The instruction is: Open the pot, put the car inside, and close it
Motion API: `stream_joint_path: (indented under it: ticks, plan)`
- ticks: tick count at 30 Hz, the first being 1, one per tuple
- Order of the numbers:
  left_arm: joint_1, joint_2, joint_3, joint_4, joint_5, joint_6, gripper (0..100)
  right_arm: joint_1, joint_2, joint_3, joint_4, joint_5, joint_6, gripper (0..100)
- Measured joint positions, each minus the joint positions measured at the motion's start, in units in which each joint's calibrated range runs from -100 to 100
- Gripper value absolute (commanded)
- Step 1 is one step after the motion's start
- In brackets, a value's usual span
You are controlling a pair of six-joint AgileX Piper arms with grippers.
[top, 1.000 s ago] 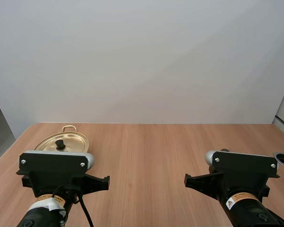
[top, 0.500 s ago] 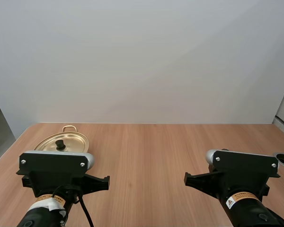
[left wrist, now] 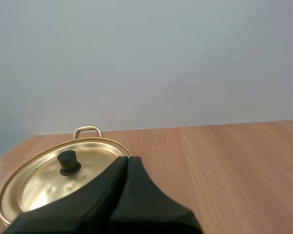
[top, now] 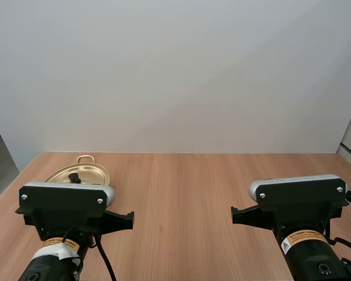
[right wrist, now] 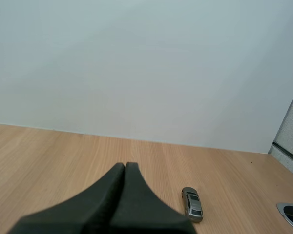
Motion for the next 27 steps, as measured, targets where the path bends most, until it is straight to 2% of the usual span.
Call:
stream_joint_path:
  ticks: [8,13,18,21,24,27]
  plan:
    - [0.0,0.0,0.0,1.9,1.1,0.1,0,0.0,0.0,0.0,-0.5,-0.6,0.0,0]
    - [0.0,0.0,0.0,9.6,-1.6,0.8,0,0.0,0.0,0.0,-6.6,-6.2,-0.3,0]
    - [0.0,0.0,-0.5,18.6,-14.0,1.3,0,0.0,0.0,-0.4,-15.2,-13.0,-0.3,0]
    - [0.0,0.0,-4.1,23.6,-20.6,-1.0,0,0.0,0.0,-4.1,-20.5,-14.4,0.5,0]
    - [0.0,0.3,-10.0,28.6,-22.4,-5.1,0,0.0,1.2,-10.0,-23.3,-10.9,2.7,0]
    - [0.0,3.4,-16.2,33.5,-19.9,-8.2,0,0.0,5.5,-16.2,-23.5,-3.3,2.8,0]
